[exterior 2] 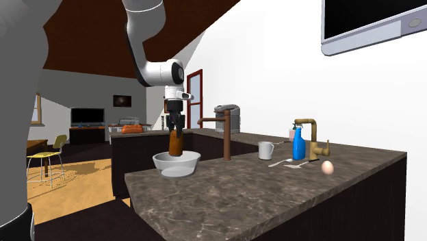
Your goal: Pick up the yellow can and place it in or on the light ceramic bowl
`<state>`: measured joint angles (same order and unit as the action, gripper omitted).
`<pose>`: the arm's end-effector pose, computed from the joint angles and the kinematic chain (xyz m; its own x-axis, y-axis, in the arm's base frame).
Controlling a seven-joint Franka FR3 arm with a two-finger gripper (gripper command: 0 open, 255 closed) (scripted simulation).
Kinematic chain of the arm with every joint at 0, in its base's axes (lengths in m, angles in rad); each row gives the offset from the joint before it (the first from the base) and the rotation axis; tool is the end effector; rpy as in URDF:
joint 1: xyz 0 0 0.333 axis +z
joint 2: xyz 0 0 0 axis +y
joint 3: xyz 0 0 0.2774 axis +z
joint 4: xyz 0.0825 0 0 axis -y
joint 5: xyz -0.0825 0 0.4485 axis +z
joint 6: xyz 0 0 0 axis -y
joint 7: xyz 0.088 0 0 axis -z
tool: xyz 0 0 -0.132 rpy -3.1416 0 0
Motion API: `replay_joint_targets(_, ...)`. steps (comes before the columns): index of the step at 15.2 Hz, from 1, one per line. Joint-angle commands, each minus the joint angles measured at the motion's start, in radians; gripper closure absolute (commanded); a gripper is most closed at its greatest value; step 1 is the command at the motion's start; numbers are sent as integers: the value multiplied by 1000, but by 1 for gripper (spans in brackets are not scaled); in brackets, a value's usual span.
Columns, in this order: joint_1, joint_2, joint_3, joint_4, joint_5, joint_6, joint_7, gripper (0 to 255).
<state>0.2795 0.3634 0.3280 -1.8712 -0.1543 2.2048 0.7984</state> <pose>0.5525 0.3722 0.2291 0.9930 -0.1180 0.0014 -0.1181 -0.9929 0.0112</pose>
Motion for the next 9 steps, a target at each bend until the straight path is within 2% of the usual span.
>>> replay_joint_targets(1, 0, 0, 0, 0, 0, 0, 0, 0)
replay_joint_targets(6, 0, 0, 0, 0, 0, 0, 0, 0)
replay_joint_targets(9, -6, -48, 10, 39, 23, -84, -14, 0)
